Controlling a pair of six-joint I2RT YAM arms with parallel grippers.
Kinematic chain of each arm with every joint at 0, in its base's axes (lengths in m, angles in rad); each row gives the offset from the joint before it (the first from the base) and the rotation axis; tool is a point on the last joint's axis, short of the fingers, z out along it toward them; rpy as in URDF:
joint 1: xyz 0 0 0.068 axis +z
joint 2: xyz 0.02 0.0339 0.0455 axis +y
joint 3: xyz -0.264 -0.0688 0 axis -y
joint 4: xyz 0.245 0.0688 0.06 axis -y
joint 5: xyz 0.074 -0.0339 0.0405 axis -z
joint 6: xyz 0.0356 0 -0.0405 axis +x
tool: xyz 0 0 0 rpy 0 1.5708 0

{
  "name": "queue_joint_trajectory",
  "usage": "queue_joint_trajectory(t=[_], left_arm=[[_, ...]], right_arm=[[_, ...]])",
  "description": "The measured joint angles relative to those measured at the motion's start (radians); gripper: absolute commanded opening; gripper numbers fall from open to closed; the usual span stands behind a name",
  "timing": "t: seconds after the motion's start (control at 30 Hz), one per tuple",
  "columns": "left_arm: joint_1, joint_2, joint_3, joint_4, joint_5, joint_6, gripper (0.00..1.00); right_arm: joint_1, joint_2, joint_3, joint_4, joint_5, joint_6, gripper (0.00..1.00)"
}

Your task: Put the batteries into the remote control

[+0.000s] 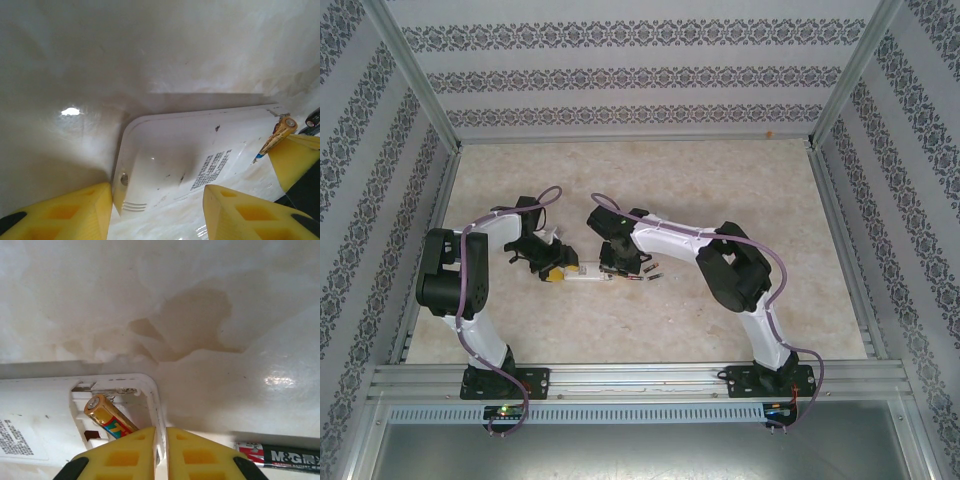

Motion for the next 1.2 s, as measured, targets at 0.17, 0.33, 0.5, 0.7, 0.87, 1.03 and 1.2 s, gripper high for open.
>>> queue_joint_trajectory(t=[0.17,0.33,0.5,0.7,0.87,1.03,1.2], left_arm=[[0.0,0.0,0.0,0.002,0.0,0.0,0.52],[0.0,0.0,0.0,0.003,0.0,-0.003,0.52],[0.0,0.0,0.0,0.005,0.0,-0.003,0.52],[0.0,0.0,0.0,0.005,0.0,-0.003,0.52],[0.0,0.0,0.0,0.005,0.0,-0.003,0.52],[0.0,0.0,0.0,0.005,0.0,-0.003,0.51],[0.0,0.0,0.0,0.006,0.0,-0.003,0.51]], right_arm=[[0.0,0.003,0.009,-0.01,-0.001,-0.024,0.15],[0.0,-0.003,0.021,-0.028,0.002,-0.049,0.19],[0.0,-0.018,0.067,-0.037,0.01,-0.068,0.19],[0.0,-0.017,0.111,-0.036,0.014,-0.071,0.18],[0.0,0.003,0.142,-0.053,0.04,-0.077,0.19],[0.0,0.042,0.166,-0.077,0.048,-0.101,0.19],[0.0,0.065,0.178,-0.105,0.055,-0.111,0.18]])
